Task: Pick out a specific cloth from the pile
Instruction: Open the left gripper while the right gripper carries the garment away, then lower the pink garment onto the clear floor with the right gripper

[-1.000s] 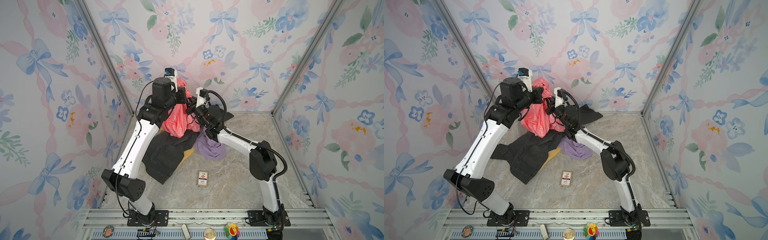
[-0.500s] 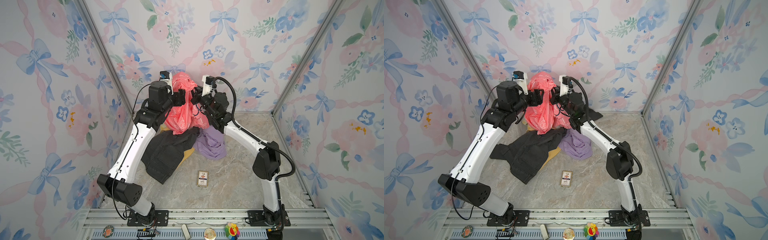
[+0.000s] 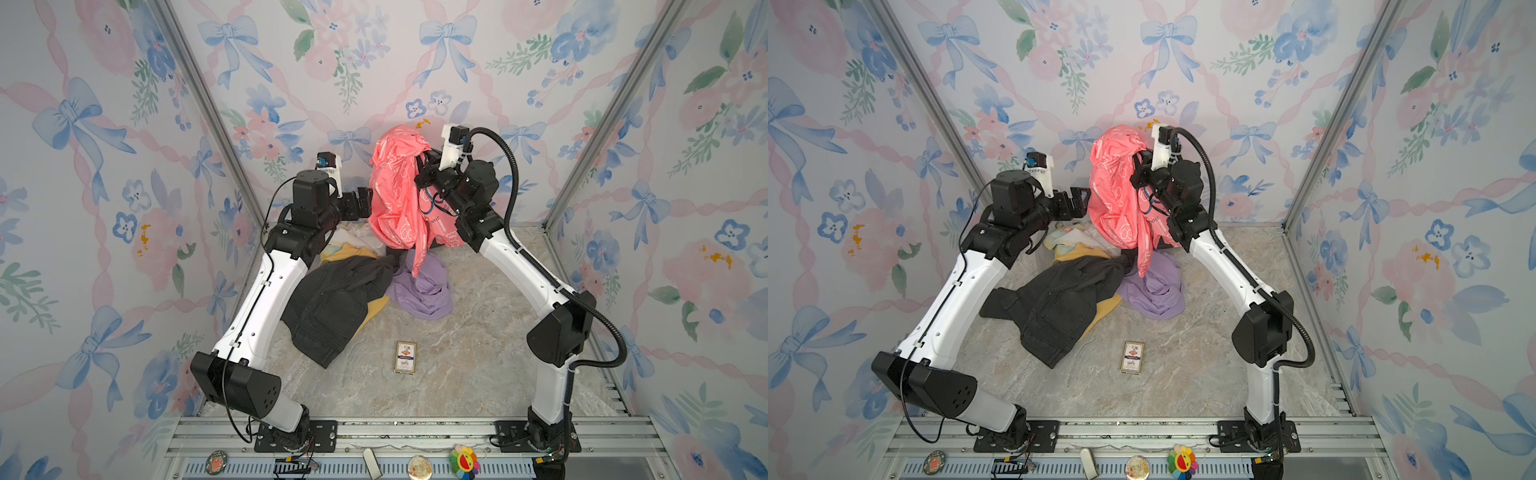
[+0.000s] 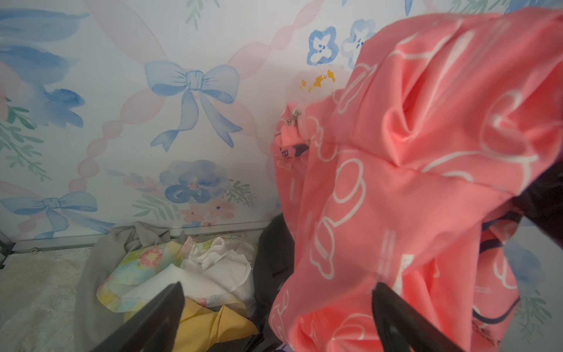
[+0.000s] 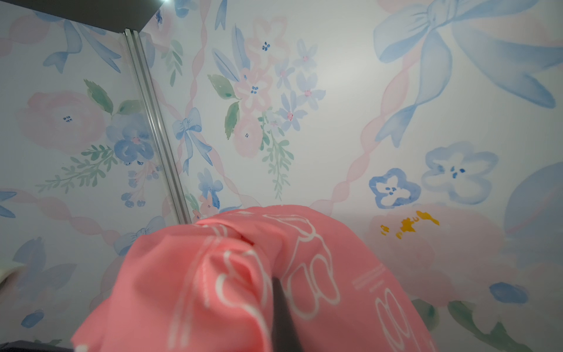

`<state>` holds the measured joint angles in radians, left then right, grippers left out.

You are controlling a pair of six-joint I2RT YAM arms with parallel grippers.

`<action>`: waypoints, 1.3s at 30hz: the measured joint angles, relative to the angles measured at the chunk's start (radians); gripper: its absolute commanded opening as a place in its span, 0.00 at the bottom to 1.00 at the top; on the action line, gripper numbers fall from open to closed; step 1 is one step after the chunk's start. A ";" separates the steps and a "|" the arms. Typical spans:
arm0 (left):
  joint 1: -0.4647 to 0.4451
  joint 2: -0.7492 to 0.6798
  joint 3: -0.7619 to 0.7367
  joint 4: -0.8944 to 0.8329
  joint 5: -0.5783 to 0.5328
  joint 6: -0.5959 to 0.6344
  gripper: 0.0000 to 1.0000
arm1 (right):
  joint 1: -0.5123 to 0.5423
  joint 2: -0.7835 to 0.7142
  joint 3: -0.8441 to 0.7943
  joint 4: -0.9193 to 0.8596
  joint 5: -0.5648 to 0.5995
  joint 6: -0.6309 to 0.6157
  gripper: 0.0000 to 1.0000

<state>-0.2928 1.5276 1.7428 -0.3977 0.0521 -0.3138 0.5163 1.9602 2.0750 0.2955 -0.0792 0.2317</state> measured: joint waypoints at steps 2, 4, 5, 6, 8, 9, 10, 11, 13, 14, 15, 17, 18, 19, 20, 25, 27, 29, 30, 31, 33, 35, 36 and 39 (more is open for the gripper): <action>0.000 0.000 -0.013 0.003 0.014 0.004 0.98 | -0.016 -0.021 0.010 -0.020 0.000 -0.006 0.00; 0.000 0.000 -0.030 0.007 0.022 0.009 0.98 | -0.039 -0.053 0.013 -0.054 0.000 -0.012 0.00; 0.000 0.000 -0.038 0.008 0.025 0.015 0.98 | -0.051 -0.066 0.013 -0.067 0.000 -0.013 0.00; -0.001 0.000 -0.046 0.008 0.027 0.019 0.98 | -0.065 -0.082 0.014 -0.080 0.000 -0.015 0.00; -0.002 0.000 -0.062 0.008 0.029 0.026 0.98 | -0.095 -0.113 0.014 -0.115 0.000 -0.016 0.00; -0.005 0.000 -0.069 0.008 0.029 0.029 0.98 | -0.112 -0.129 0.014 -0.133 0.000 -0.016 0.00; -0.008 0.000 -0.074 0.008 0.029 0.032 0.98 | -0.129 -0.145 0.012 -0.146 0.000 -0.016 0.00; -0.013 0.000 -0.080 0.008 0.028 0.037 0.98 | -0.146 -0.166 0.005 -0.159 0.000 -0.017 0.00; -0.030 0.000 -0.090 0.008 0.027 0.046 0.98 | -0.183 -0.216 -0.027 -0.183 0.000 -0.022 0.00; -0.041 0.001 -0.095 0.008 0.026 0.050 0.98 | -0.200 -0.240 -0.043 -0.193 -0.001 -0.023 0.00; -0.056 0.001 -0.104 0.011 0.024 0.053 0.98 | -0.217 -0.265 -0.063 -0.201 0.000 -0.023 0.00; -0.089 0.002 -0.126 0.022 0.015 0.064 0.98 | -0.254 -0.319 -0.108 -0.219 0.000 -0.023 0.00; -0.109 0.003 -0.141 0.029 0.012 0.071 0.98 | -0.273 -0.344 -0.129 -0.228 0.000 -0.023 0.00; -0.130 0.005 -0.157 0.037 0.010 0.079 0.98 | -0.291 -0.367 -0.148 -0.237 0.001 -0.023 0.00; -0.148 0.007 -0.172 0.045 0.009 0.086 0.98 | -0.304 -0.380 -0.157 -0.246 0.002 -0.023 0.00; -0.212 0.019 -0.255 0.075 0.012 0.130 0.98 | -0.369 -0.439 -0.206 -0.334 0.020 -0.031 0.00; -0.220 0.019 -0.287 0.090 0.014 0.131 0.97 | -0.396 -0.460 -0.239 -0.362 0.026 -0.035 0.00; -0.231 0.019 -0.311 0.093 0.012 0.132 0.96 | -0.421 -0.476 -0.268 -0.397 0.028 -0.039 0.00; -0.238 0.019 -0.322 0.098 0.009 0.132 0.96 | -0.436 -0.482 -0.283 -0.417 0.029 -0.040 0.00; -0.248 0.019 -0.330 0.100 0.006 0.133 0.96 | -0.450 -0.486 -0.295 -0.436 0.031 -0.042 0.00; -0.276 0.019 -0.349 0.109 -0.003 0.138 0.96 | -0.478 -0.492 -0.314 -0.470 0.031 -0.048 0.00; -0.310 0.019 -0.365 0.114 -0.015 0.148 0.96 | -0.504 -0.497 -0.335 -0.502 0.030 -0.053 0.00; -0.327 0.019 -0.372 0.114 -0.021 0.151 0.96 | -0.517 -0.500 -0.345 -0.517 0.026 -0.053 0.00; -0.367 0.020 -0.383 0.116 -0.029 0.157 0.95 | -0.550 -0.505 -0.371 -0.554 0.015 -0.053 0.00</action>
<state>-0.6598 1.5475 1.3602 -0.2817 0.0231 -0.1566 -0.0334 1.4548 1.7042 -0.2588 -0.0639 0.1791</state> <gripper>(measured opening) 0.954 0.053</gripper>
